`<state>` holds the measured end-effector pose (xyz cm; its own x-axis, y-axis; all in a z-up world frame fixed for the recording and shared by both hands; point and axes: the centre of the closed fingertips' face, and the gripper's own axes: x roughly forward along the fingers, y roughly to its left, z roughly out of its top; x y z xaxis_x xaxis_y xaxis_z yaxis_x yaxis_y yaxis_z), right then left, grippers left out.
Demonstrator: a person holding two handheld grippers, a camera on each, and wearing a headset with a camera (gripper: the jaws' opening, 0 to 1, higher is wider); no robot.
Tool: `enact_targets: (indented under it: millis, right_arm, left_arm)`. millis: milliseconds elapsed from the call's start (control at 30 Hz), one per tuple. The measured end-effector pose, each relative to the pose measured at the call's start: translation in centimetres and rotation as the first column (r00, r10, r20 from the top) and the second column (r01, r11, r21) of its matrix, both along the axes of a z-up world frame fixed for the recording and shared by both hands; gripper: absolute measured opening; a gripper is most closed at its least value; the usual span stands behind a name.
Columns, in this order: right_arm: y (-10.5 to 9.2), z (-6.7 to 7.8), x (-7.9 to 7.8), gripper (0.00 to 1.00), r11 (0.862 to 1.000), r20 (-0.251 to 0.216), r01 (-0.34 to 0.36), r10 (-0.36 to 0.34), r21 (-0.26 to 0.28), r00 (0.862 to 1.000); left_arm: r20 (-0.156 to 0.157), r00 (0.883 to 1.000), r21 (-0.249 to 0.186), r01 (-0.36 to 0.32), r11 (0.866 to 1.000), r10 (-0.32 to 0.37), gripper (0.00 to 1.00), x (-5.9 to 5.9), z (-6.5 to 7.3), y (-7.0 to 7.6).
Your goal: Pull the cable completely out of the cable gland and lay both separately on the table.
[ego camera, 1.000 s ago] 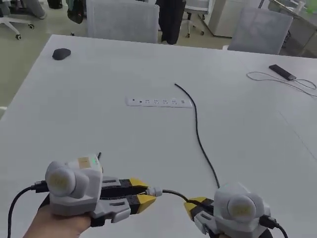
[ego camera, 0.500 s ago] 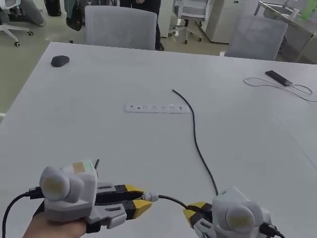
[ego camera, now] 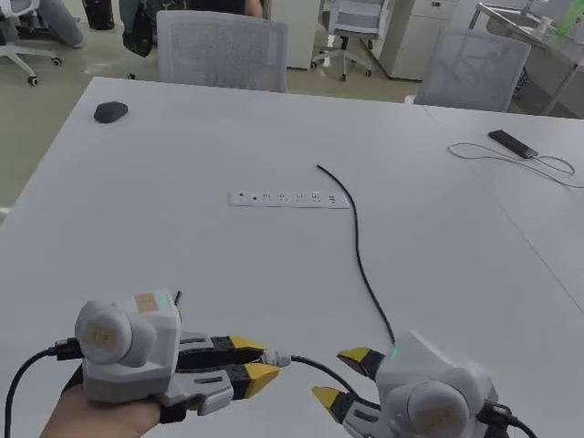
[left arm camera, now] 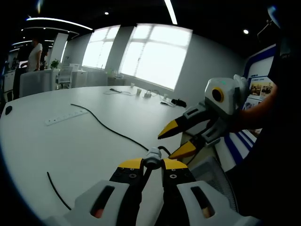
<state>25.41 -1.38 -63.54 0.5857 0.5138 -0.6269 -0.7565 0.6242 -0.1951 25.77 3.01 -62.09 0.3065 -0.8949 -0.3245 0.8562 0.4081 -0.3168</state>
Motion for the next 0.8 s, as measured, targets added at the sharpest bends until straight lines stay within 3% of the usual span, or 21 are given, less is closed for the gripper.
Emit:
enact_targets:
  millis: [167, 300, 800]
  right_arm:
    - [1.2, 0.7, 0.4, 0.21, 0.999, 0.034, -0.049, 0.049, -0.020, 0.998]
    - [1.9, 0.8, 0.6, 0.12, 0.993, 0.061, -0.105, 0.109, -0.057, 0.992]
    - [2.7, -0.1, 0.4, 0.01, 0.983, 0.066, -0.148, 0.156, -0.106, 0.986]
  left_arm:
    - [0.012, 1.000, -0.002, 0.006, 1.000, -0.006, 0.15, 0.0, 0.4, -0.2]
    - [0.011, 1.000, 0.004, 0.013, 1.000, -0.013, 0.15, 0.0, 0.3, -0.2]
    - [0.011, 1.000, 0.029, 0.023, 0.999, -0.024, 0.15, -0.3, -0.3, -0.3]
